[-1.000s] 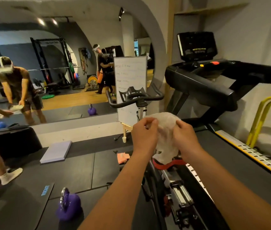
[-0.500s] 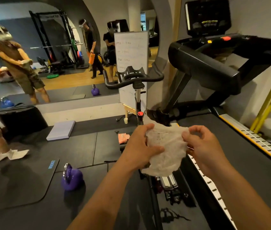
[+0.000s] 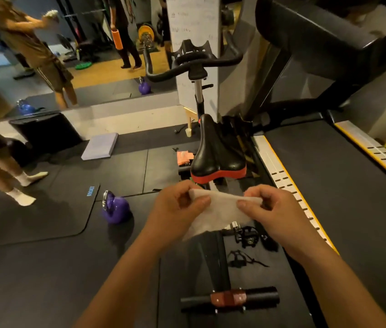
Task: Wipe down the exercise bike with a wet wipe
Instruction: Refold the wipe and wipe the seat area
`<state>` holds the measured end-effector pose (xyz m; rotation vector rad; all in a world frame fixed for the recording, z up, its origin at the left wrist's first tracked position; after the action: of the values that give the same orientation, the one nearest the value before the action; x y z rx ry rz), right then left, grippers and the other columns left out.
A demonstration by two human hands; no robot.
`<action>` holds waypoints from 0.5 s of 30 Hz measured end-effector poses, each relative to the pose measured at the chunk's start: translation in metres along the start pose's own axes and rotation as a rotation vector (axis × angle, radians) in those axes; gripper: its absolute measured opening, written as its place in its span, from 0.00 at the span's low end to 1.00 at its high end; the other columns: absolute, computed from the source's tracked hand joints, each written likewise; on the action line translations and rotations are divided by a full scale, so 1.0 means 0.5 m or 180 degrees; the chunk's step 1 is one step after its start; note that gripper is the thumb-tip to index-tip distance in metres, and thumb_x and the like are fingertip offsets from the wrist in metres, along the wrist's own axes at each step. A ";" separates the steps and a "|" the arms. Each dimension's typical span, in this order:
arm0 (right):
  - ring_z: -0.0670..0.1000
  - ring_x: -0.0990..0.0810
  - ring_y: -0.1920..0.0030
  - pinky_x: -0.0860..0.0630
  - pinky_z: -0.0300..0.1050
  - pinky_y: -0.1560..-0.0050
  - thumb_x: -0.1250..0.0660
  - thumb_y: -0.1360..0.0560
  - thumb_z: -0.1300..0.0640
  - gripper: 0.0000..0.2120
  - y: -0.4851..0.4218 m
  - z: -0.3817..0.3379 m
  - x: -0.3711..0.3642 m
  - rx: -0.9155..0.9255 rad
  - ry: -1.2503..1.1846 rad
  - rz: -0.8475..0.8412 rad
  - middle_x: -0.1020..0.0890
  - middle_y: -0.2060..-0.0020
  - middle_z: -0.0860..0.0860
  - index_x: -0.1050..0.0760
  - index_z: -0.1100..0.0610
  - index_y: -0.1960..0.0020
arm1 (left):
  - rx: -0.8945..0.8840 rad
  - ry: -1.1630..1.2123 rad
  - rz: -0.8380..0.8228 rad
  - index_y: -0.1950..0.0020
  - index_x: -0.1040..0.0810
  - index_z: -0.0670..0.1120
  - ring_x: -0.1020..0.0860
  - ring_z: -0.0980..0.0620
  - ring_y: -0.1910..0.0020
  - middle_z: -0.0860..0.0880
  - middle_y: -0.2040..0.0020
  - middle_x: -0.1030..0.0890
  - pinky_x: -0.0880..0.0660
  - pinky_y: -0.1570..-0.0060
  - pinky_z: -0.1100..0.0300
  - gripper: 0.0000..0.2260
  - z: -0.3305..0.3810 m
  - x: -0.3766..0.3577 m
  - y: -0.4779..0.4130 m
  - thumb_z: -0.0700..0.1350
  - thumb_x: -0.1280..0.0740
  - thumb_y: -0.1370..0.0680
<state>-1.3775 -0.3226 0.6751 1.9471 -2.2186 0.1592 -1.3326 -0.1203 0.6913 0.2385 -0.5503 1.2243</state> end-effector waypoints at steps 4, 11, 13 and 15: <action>0.41 0.20 0.61 0.23 0.37 0.63 0.34 0.22 0.55 0.04 -0.001 0.021 -0.001 -0.0122 -0.0366 0.0191 0.19 0.62 0.44 0.23 0.51 0.56 | 0.0111 -0.0032 0.0309 0.60 0.25 0.52 0.23 0.63 0.67 0.57 0.67 0.22 0.28 0.66 0.71 0.08 -0.009 -0.039 0.013 0.42 0.32 0.21; 0.38 0.22 0.61 0.27 0.32 0.68 0.36 0.21 0.53 0.03 -0.036 0.047 -0.004 0.0069 0.0085 0.0569 0.21 0.59 0.45 0.26 0.49 0.54 | 0.0119 0.0035 0.0710 0.64 0.22 0.45 0.24 0.52 0.67 0.48 0.66 0.23 0.28 0.67 0.61 0.18 -0.056 -0.063 -0.004 0.58 0.37 0.24; 0.38 0.21 0.61 0.26 0.33 0.68 0.35 0.21 0.51 0.04 -0.053 0.049 -0.003 0.0133 0.0256 0.0615 0.20 0.60 0.45 0.25 0.47 0.55 | 0.0074 0.0195 0.0670 0.64 0.22 0.45 0.24 0.48 0.67 0.48 0.67 0.22 0.27 0.66 0.55 0.17 -0.058 -0.057 -0.020 0.58 0.36 0.25; 0.38 0.21 0.61 0.25 0.33 0.68 0.34 0.22 0.49 0.04 -0.078 0.031 -0.003 0.0278 0.0386 0.0748 0.20 0.62 0.44 0.25 0.47 0.55 | 0.0065 0.0238 0.0661 0.66 0.22 0.47 0.24 0.49 0.69 0.50 0.69 0.22 0.26 0.68 0.53 0.16 -0.054 -0.050 -0.046 0.56 0.35 0.24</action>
<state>-1.3397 -0.3296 0.6580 1.6617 -2.3883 0.4017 -1.3098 -0.1360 0.6582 0.1546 -0.5069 1.4349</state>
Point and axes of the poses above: each hand's wrist, its own y-axis away from the middle knuckle, its own x-axis out of the back of the hand, z = x × y, the point moved 3 cm from there along -y, towards the middle knuckle
